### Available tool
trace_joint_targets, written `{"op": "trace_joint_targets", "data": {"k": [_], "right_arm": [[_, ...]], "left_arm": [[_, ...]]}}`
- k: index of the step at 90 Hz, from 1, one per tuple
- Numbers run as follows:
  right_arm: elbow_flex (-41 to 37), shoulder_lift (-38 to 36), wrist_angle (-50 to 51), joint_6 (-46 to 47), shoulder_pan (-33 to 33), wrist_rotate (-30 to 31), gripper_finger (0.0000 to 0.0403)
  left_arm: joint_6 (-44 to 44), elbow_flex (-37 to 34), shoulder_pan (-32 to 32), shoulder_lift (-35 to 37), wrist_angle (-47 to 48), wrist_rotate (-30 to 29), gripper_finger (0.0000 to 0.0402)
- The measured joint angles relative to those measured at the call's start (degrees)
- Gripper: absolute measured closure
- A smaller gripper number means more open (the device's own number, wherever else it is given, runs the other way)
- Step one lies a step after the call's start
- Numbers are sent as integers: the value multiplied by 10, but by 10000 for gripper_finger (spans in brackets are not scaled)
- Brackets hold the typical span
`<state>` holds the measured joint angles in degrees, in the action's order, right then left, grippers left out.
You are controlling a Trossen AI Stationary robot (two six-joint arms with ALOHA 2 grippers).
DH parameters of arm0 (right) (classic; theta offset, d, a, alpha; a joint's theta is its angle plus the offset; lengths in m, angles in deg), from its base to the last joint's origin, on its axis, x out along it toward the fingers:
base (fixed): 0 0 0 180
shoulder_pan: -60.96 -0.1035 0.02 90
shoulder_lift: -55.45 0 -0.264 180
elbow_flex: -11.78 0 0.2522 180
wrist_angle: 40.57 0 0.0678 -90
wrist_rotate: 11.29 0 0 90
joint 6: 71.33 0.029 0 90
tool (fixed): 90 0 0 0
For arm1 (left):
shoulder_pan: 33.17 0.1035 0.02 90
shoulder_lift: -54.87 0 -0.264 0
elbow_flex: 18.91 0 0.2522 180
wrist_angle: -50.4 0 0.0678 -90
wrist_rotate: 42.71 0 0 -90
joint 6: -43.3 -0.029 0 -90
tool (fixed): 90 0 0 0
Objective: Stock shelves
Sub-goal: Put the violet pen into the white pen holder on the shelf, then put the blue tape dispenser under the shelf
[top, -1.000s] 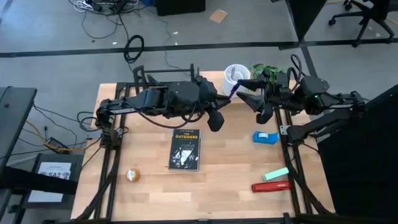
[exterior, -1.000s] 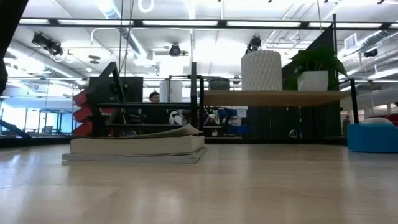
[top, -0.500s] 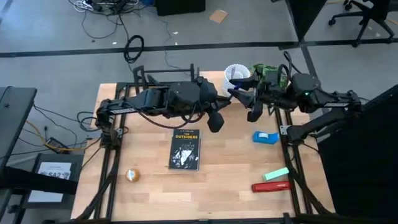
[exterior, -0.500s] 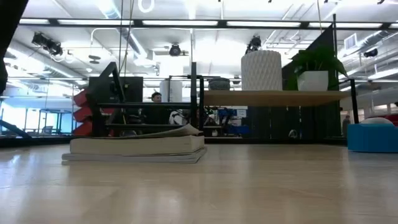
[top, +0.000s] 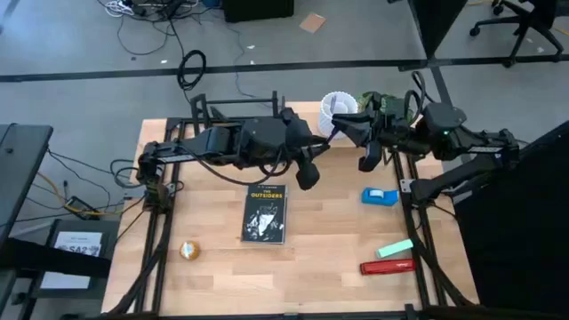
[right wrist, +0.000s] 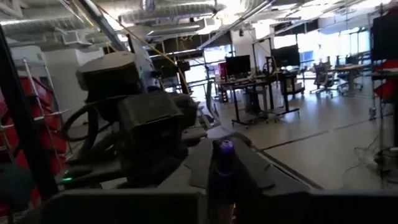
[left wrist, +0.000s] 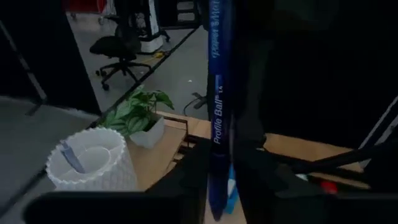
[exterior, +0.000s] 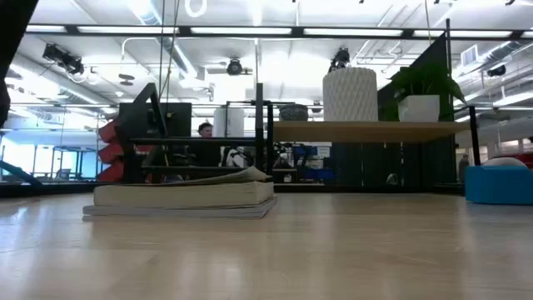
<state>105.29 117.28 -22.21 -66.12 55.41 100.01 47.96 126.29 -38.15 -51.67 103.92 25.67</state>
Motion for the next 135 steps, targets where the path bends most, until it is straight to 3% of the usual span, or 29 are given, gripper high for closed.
{"op": "trace_joint_targets", "data": {"k": [20, 37, 64, 78, 106, 135], "right_arm": [[0, -36, 60, -10, 77, 9, 399], [1, -28, 162, -24, 181, 17, 399], [0, 56, 193, -96, 338, -126, 396], [0, 93, 193, -88, 396, -199, 395], [0, 122, 193, -79, 448, -218, 372], [0, 99, 196, -91, 448, -211, 269]], "left_arm": [[-16, 14, -1, 11, 85, -46, 244], [-13, 34, 0, 12, 142, -62, 220], [5, 34, -4, 12, 142, -62, 218], [5, 34, -4, 12, 142, -62, 218], [5, 34, -4, 12, 142, -62, 218], [5, 34, -4, 12, 148, -62, 218]]}}
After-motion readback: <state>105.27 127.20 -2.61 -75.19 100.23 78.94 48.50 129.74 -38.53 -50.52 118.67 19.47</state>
